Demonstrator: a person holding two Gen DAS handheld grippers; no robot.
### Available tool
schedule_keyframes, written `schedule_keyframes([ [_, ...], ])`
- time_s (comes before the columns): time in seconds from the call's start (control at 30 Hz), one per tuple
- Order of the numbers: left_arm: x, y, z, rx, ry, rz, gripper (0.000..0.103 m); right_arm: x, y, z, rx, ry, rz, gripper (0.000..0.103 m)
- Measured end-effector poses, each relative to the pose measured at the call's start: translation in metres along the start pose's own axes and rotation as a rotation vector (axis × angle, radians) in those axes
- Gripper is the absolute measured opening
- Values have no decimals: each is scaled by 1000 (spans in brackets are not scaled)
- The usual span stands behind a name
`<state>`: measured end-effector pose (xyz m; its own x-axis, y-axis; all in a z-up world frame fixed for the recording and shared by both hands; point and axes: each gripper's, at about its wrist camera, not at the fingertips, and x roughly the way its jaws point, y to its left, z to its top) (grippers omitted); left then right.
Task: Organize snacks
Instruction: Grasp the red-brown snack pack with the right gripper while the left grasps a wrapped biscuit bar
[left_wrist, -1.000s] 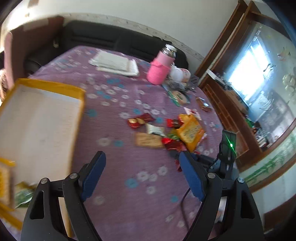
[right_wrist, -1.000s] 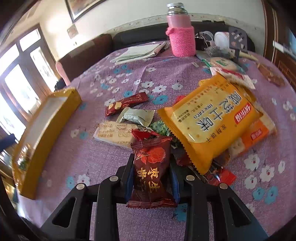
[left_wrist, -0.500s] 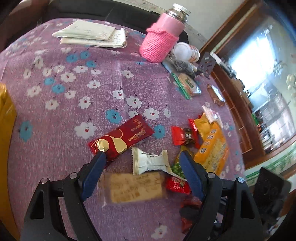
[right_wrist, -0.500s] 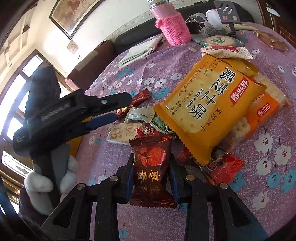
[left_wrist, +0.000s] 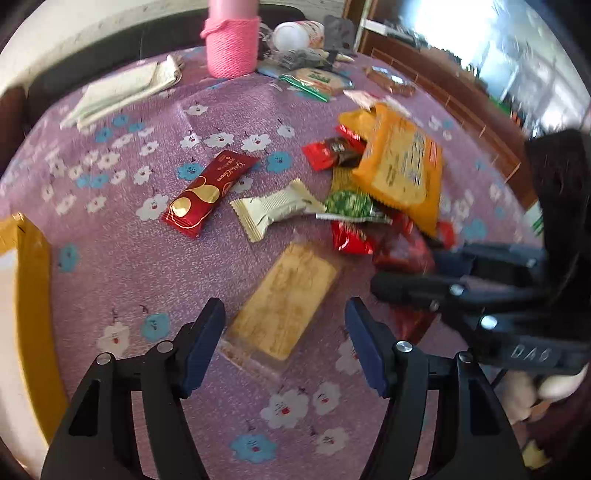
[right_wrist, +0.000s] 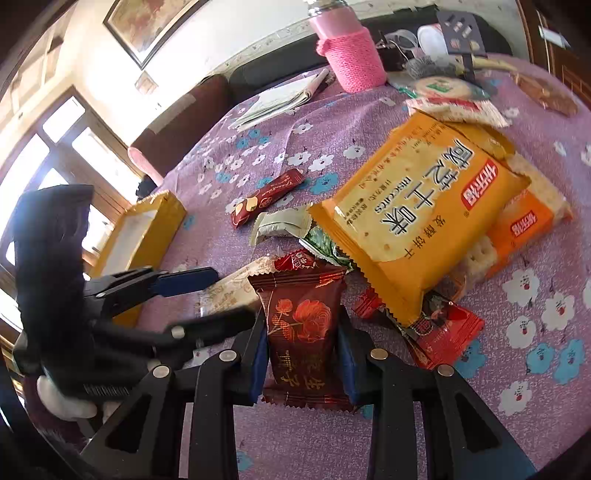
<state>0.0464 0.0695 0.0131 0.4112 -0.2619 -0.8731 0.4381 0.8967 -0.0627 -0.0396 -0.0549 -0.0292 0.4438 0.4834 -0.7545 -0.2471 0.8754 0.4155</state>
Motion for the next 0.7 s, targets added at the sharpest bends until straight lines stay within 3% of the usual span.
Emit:
schedule_keyframes([
  [0.13,4,-16,2,79,-24,64,57,-1,-1,-2,0,-13,-21,33],
  [0.2,5,-20,5,82,-35,44,38,-4,-2,-2,6,-23,-41,31],
  [0.27,7,-24,6,70,-42,53,33,-6,-5,-2,14,-38,-46,31],
  [0.37,4,-25,2,39,-49,57,31,-9,-8,0,25,-63,-44,30],
  [0.5,-16,-10,-12,-76,-96,39,31,-14,-7,2,17,-96,-32,30],
  [0.7,-100,28,-57,-245,-245,13,31,-20,5,0,-32,-145,3,30],
])
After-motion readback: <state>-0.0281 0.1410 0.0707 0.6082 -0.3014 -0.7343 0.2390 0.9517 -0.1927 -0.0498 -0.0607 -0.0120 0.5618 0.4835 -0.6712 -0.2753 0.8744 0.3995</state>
